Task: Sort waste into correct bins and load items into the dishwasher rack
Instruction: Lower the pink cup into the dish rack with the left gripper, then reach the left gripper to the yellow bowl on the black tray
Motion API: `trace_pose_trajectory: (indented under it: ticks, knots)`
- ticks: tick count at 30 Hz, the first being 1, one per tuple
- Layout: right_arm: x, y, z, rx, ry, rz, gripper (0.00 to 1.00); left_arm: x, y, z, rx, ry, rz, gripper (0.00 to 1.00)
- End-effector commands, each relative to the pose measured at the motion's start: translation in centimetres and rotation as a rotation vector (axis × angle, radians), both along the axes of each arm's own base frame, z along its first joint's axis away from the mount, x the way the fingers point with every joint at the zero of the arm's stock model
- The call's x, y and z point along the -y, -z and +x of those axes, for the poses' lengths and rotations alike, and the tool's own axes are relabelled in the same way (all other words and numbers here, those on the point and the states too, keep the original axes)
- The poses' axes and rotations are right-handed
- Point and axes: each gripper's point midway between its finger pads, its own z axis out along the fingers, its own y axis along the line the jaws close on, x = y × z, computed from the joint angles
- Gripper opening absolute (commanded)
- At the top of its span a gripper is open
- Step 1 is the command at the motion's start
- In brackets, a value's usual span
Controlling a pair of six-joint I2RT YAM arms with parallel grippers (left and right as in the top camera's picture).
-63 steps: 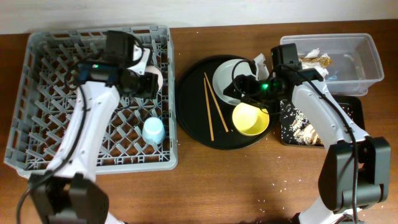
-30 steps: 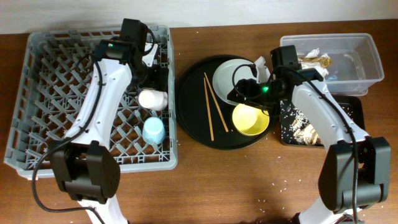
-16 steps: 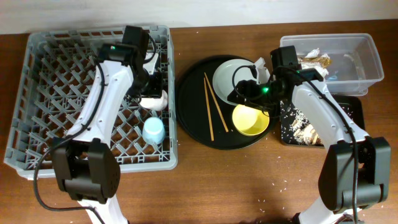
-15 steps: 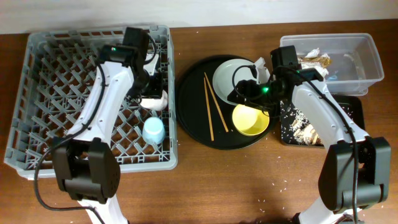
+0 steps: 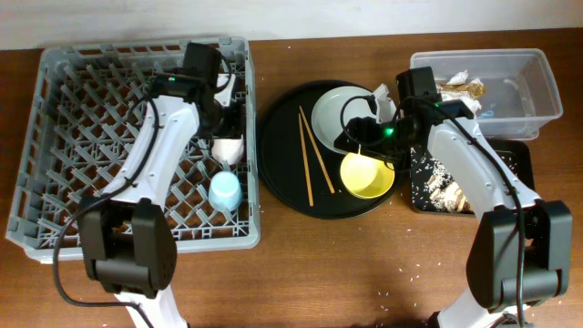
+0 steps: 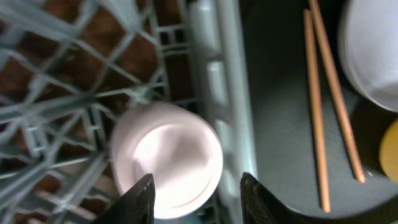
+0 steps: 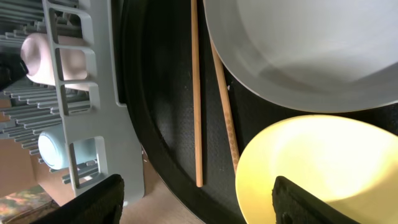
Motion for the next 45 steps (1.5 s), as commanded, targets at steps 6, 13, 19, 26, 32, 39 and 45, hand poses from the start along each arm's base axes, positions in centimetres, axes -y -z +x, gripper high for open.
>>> trace_pose_trajectory:
  ticks: [6, 13, 19, 26, 32, 39, 45]
  knots:
    - [0.2, -0.5, 0.2, 0.024, -0.001, -0.011, 0.77, 4.5, 0.3, -0.8, 0.009, 0.096, -0.046, 0.44]
    - [0.1, -0.6, 0.2, 0.021, 0.001, -0.003, 0.72, 4.5, -2.8, -0.5, 0.031, 0.094, -0.057, 0.49]
    - [0.7, -5.4, 0.2, 0.126, 0.035, 0.010, 0.66, 5.7, -7.9, -1.2, 0.065, 0.124, -0.103, 0.65]
    - [9.4, -15.1, -4.0, 0.274, 0.277, -0.115, 0.80, 9.4, -8.4, -3.9, 0.006, 0.216, -0.172, 0.72]
    - [15.7, -18.9, -8.2, 0.344, 0.497, -0.166, 0.99, 12.1, -8.4, -5.2, 0.009, 0.281, -0.176, 0.73]
    - [17.8, -17.4, -10.3, 0.255, 0.552, -0.217, 0.99, 15.9, -8.9, -5.6, 0.050, 0.302, -0.216, 0.78]
    - [18.3, -16.6, -11.2, 0.213, 0.561, -0.267, 0.99, 18.1, -7.0, -5.9, 0.065, 0.341, -0.145, 0.80]
